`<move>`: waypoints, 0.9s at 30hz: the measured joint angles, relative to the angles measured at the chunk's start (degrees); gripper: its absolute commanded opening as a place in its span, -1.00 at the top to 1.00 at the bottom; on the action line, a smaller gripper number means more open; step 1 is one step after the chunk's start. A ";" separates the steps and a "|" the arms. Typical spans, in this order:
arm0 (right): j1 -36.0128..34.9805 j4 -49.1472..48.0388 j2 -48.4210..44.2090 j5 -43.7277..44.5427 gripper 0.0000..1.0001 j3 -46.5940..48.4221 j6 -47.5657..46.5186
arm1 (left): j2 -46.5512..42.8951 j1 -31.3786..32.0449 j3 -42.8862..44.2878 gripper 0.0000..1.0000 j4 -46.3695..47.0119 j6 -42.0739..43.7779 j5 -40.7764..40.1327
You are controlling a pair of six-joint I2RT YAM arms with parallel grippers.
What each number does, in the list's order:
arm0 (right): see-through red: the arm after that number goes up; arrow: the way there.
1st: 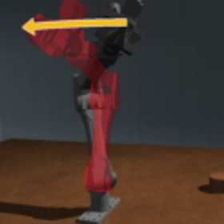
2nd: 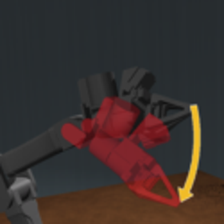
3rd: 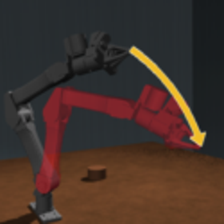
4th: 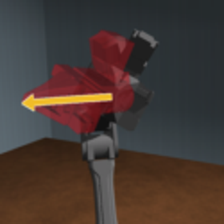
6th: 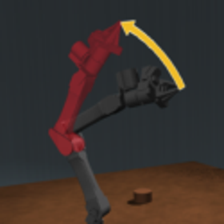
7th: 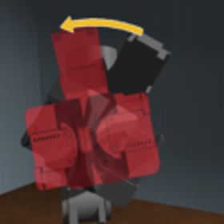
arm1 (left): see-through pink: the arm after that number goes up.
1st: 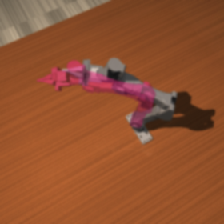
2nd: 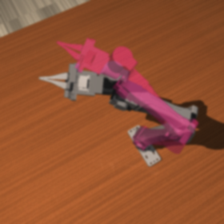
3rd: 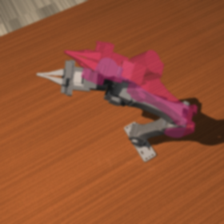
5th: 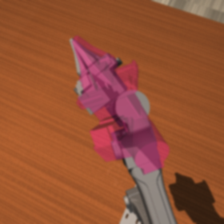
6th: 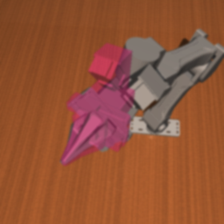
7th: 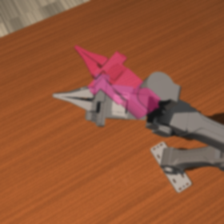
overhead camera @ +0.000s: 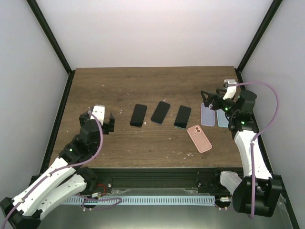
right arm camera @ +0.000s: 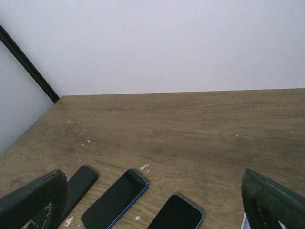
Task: Take the phone out of the phone case
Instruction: Reset both arms
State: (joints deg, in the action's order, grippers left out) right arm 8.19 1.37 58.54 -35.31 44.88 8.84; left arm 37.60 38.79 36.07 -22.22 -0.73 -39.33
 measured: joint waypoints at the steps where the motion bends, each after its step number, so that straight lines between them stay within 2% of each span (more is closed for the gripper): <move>1: 0.00 -0.24 0.07 0.02 -1.00 0.02 0.24 | -0.55 -0.04 0.00 -1.00 0.57 0.13 -0.35; 27: 0.00 -2.43 2.60 -5.73 -1.00 0.02 1.29 | -0.76 -0.17 -0.02 -1.00 2.45 1.03 1.25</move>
State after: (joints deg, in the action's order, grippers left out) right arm 8.19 -1.06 61.14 -41.04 44.91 10.13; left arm 36.84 38.61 36.05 -19.77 0.30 -38.09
